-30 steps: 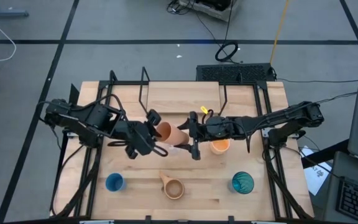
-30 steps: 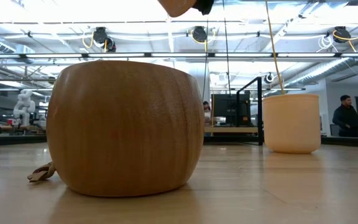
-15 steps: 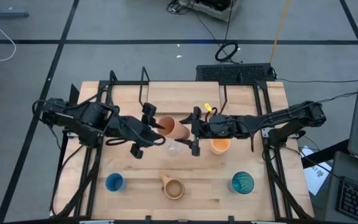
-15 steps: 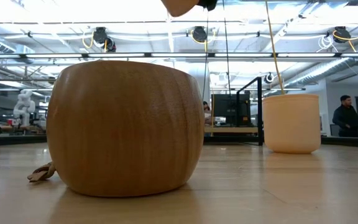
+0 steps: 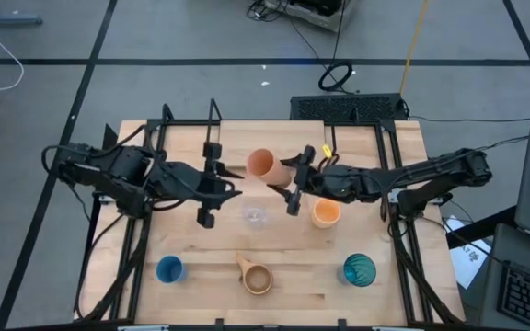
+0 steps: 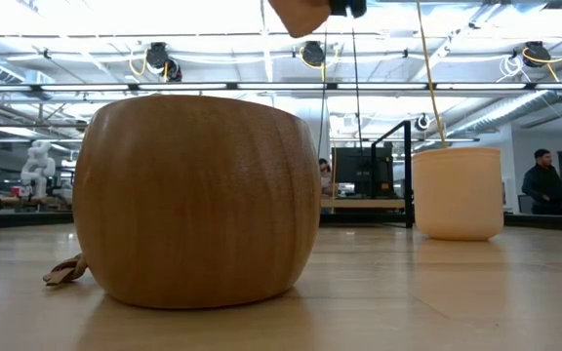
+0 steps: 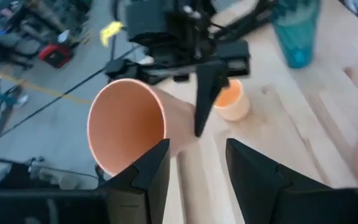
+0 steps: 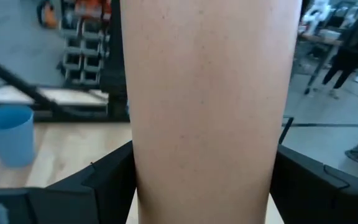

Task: Stack small to large cups/mugs on shelf
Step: Put the light orange cup on the shelf

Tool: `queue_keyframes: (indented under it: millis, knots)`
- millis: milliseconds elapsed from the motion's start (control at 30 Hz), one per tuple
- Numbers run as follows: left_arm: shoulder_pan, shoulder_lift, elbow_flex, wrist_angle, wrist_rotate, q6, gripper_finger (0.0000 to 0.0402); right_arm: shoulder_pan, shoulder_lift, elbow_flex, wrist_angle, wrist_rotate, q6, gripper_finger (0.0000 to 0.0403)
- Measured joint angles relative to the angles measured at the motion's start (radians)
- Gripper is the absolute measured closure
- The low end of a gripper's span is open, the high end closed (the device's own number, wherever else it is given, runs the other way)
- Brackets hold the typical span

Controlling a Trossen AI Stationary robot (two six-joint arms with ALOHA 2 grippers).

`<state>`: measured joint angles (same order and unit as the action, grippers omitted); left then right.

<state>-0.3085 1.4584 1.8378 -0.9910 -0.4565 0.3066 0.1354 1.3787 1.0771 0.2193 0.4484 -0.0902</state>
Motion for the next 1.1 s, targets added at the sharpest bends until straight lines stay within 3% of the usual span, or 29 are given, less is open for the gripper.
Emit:
queue_keyframes:
  millis: [200, 367, 600, 700, 833, 967, 1100]
  knots:
    - [0.007, -0.001, -0.015, -0.026, -0.102, -0.114, 0.0242, -0.022, -0.036, -0.175, 0.323, -0.004, -0.010, 0.0108]
    - [0.025, -0.001, -0.127, 0.080, -0.118, -0.141, 0.0243, -0.041, -0.049, -0.265, 0.530, -0.020, -0.012, 0.0108]
    - [0.099, -0.001, -0.349, 0.312, -0.101, -0.194, 0.0243, -0.044, -0.049, -0.278, 0.606, -0.148, -0.009, 0.0108]
    - [0.142, -0.031, -0.453, 0.429, 0.005, -0.215, 0.0243, -0.045, -0.048, -0.278, 0.600, -0.191, -0.018, 0.0108]
    - [0.207, -0.078, -0.619, 0.708, 0.207, -0.215, 0.0242, -0.044, -0.048, -0.278, 0.599, -0.196, -0.021, 0.0108]
    - [0.262, -0.111, -0.764, 0.918, 0.316, -0.211, 0.0241, -0.044, -0.048, -0.278, 0.609, -0.195, -0.016, 0.0108]
    - [0.298, -0.113, -0.882, 1.131, 0.456, -0.213, 0.0212, -0.043, -0.048, -0.278, 0.620, -0.195, -0.011, 0.0108]
